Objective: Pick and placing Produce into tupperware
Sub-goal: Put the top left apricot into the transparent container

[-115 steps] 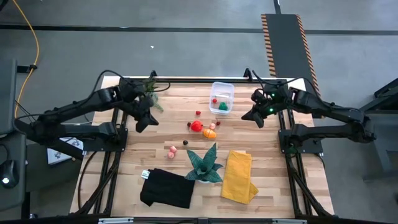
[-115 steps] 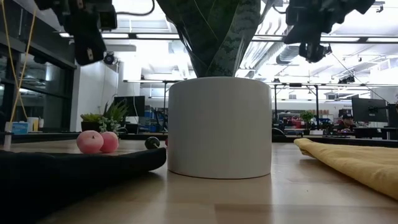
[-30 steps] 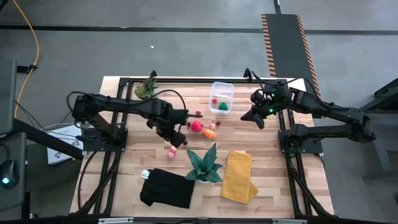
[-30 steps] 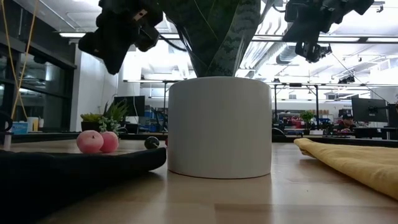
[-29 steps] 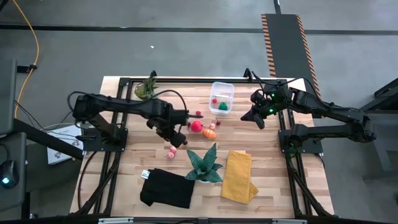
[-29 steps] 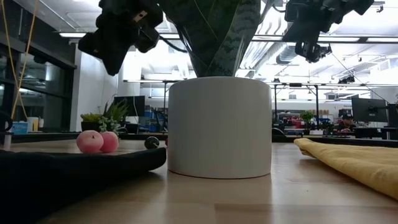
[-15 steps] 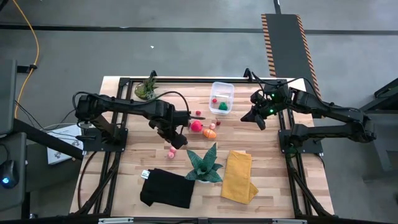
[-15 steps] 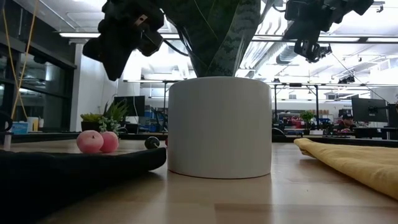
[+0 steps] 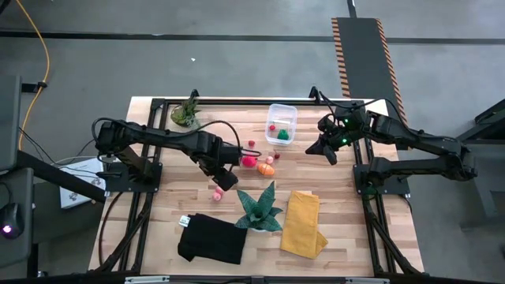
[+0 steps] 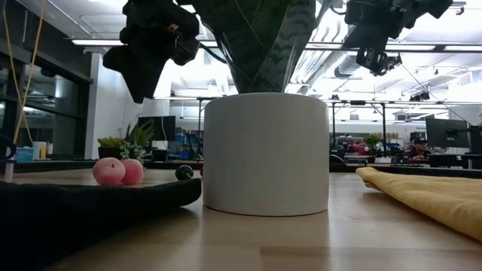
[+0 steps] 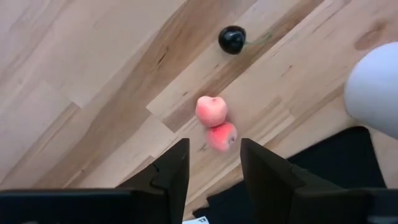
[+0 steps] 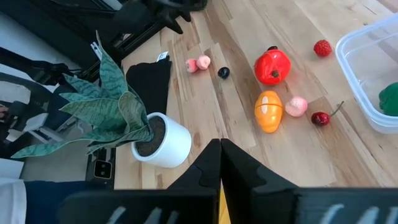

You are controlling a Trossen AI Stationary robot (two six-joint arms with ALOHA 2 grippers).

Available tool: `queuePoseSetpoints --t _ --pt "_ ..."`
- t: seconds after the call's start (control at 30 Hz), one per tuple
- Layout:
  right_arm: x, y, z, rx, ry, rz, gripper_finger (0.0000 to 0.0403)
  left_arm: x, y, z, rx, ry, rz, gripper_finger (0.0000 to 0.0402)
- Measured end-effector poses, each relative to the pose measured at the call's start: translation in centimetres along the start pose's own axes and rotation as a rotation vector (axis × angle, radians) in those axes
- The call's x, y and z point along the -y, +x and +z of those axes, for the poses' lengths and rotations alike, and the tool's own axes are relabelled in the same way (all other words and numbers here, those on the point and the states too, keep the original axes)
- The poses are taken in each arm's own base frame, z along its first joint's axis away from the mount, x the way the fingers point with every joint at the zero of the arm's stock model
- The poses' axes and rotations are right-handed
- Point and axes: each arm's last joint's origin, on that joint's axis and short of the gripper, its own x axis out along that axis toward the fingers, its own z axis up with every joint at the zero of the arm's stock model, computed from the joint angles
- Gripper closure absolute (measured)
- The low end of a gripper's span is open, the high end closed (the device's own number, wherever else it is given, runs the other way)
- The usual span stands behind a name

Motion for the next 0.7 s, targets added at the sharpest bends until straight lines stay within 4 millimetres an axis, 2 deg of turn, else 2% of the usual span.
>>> queuePoseSetpoints --t 0.47,0.7 --pt "0.0 0.0 0.0 -0.003 0.001 -0.001 0.0402 2.5 3.4 -1.0 -0.045 0.023 0.072 0.0276" --pt "0.0 0.0 0.0 -0.003 -0.002 0.0 0.0402 3.0 3.7 -0.4 -0.013 0.033 0.037 0.0246"
